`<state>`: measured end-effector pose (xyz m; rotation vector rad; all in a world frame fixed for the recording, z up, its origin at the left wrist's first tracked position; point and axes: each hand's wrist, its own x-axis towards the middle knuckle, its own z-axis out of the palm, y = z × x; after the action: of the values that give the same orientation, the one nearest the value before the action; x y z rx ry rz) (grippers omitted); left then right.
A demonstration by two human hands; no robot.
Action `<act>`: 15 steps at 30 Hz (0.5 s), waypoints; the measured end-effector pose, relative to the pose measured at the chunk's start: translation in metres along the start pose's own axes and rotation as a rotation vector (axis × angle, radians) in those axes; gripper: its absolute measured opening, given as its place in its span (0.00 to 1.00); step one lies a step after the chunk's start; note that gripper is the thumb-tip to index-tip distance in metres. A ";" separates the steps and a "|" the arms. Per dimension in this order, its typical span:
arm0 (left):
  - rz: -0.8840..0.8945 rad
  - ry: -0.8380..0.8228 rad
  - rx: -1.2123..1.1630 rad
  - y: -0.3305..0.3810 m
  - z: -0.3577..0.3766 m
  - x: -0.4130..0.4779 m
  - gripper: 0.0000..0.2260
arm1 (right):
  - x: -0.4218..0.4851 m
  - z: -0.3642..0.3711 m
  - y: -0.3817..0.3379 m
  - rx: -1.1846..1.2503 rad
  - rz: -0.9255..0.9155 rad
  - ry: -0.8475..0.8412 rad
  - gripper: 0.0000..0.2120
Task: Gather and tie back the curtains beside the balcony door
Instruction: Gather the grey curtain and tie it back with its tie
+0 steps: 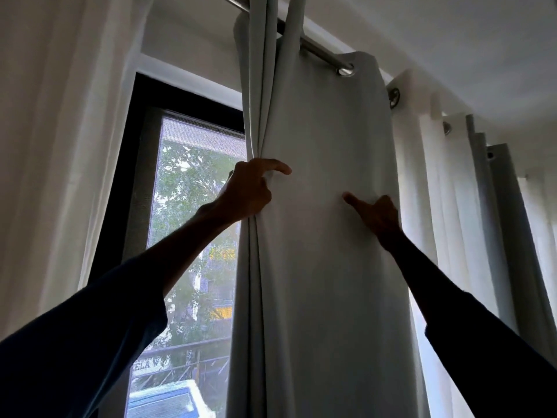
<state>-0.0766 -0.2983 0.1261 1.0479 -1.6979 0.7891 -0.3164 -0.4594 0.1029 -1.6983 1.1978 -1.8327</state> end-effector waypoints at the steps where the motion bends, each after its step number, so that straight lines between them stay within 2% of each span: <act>1: 0.003 -0.002 -0.003 0.000 -0.001 -0.001 0.27 | -0.002 0.004 0.000 0.009 -0.019 -0.039 0.54; 3: -0.010 0.003 0.002 -0.002 -0.002 -0.002 0.27 | -0.007 0.017 -0.004 -0.019 -0.082 -0.057 0.47; 6: 0.009 -0.010 -0.004 -0.007 -0.003 -0.002 0.26 | -0.010 0.037 -0.014 -0.092 -0.212 0.004 0.35; 8: 0.031 -0.021 0.005 -0.008 -0.005 -0.003 0.25 | -0.012 0.044 -0.020 -0.203 -0.292 0.058 0.22; 10: 0.035 -0.013 0.018 -0.012 -0.008 -0.004 0.25 | -0.021 0.048 -0.028 -0.344 -0.351 0.104 0.15; 13: 0.047 0.016 0.045 -0.018 -0.011 -0.004 0.25 | -0.037 0.059 -0.042 -0.554 -0.525 0.114 0.11; 15: 0.015 0.008 0.062 -0.025 -0.010 -0.002 0.24 | -0.050 0.065 -0.058 -0.579 -0.639 0.075 0.13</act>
<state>-0.0499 -0.2995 0.1283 1.0744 -1.6856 0.8588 -0.2288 -0.4101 0.1113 -2.5937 1.4251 -2.0185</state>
